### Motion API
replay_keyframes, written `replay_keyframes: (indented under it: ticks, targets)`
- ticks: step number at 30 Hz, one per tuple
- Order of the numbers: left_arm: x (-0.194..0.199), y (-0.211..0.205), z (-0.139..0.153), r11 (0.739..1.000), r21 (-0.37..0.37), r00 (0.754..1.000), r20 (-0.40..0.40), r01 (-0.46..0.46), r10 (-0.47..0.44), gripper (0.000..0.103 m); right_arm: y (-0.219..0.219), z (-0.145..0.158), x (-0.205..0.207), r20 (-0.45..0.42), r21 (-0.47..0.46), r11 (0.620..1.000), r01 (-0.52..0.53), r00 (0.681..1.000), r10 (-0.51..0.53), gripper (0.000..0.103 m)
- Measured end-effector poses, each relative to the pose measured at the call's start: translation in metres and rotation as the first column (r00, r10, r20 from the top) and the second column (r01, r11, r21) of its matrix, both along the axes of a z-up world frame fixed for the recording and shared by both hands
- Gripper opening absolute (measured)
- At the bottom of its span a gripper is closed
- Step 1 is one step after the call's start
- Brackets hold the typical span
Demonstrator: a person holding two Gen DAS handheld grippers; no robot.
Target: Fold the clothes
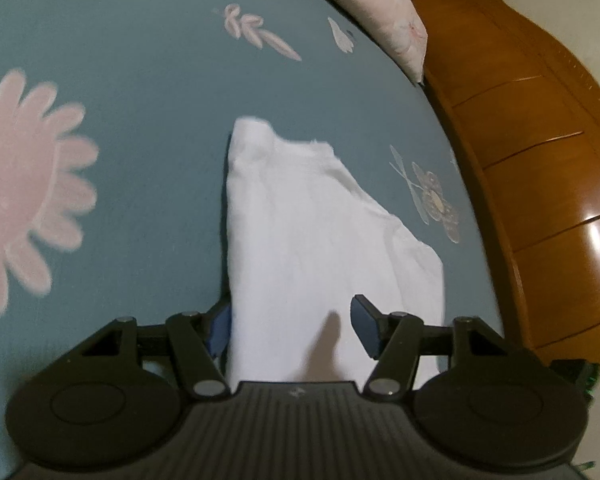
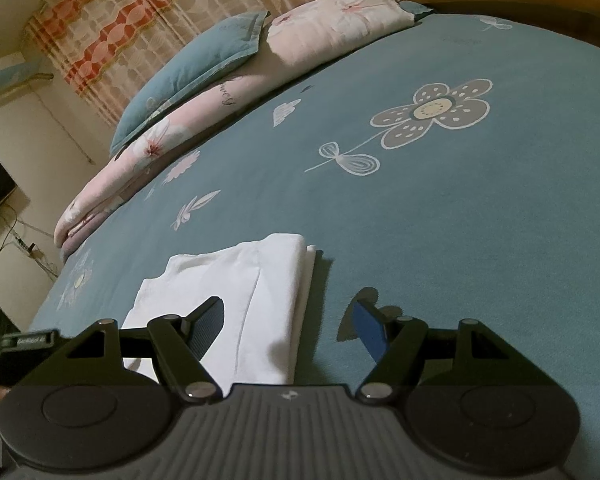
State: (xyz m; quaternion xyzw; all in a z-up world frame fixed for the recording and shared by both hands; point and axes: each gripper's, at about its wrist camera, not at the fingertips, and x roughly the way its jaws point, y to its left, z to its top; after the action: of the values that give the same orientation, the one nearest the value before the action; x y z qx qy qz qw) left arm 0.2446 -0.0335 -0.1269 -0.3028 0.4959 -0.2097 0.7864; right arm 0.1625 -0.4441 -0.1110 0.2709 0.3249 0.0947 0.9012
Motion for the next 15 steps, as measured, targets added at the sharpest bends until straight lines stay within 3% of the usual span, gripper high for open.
replay_keyframes:
  ticks: [3,8,10,11,12,15]
  targets:
    - [-0.017,0.004,-0.003,0.999,-0.027,1.000,-0.003,0.019,-0.019,0.060,0.000,0.000,-0.001,0.001,0.002,1.000,-0.002,1.000,0.002,0.075]
    - [0.002,-0.002,-0.004,0.999,-0.036,1.000,-0.008,0.023,-0.023,0.060,-0.003,-0.003,-0.001,0.000,0.051,0.999,-0.018,1.000,0.018,0.075]
    - [0.010,-0.006,-0.004,0.999,-0.043,1.000,-0.007,0.028,-0.028,0.064,-0.006,-0.006,0.000,-0.001,0.090,0.995,-0.038,0.999,0.038,0.075]
    - [0.014,-0.008,-0.005,0.997,-0.056,0.999,0.001,0.049,-0.049,0.074,-0.007,-0.007,-0.001,-0.002,0.112,0.992,-0.049,0.999,0.050,0.076]
    - [0.016,-0.010,-0.005,0.995,-0.064,0.997,0.012,0.077,-0.076,0.077,-0.009,-0.008,-0.001,-0.004,0.132,0.989,-0.061,0.998,0.062,0.077]
    - [0.014,-0.012,-0.004,0.994,-0.051,0.995,0.031,0.101,-0.099,0.076,-0.009,-0.013,-0.001,-0.033,0.136,0.988,-0.075,0.996,0.080,0.077]
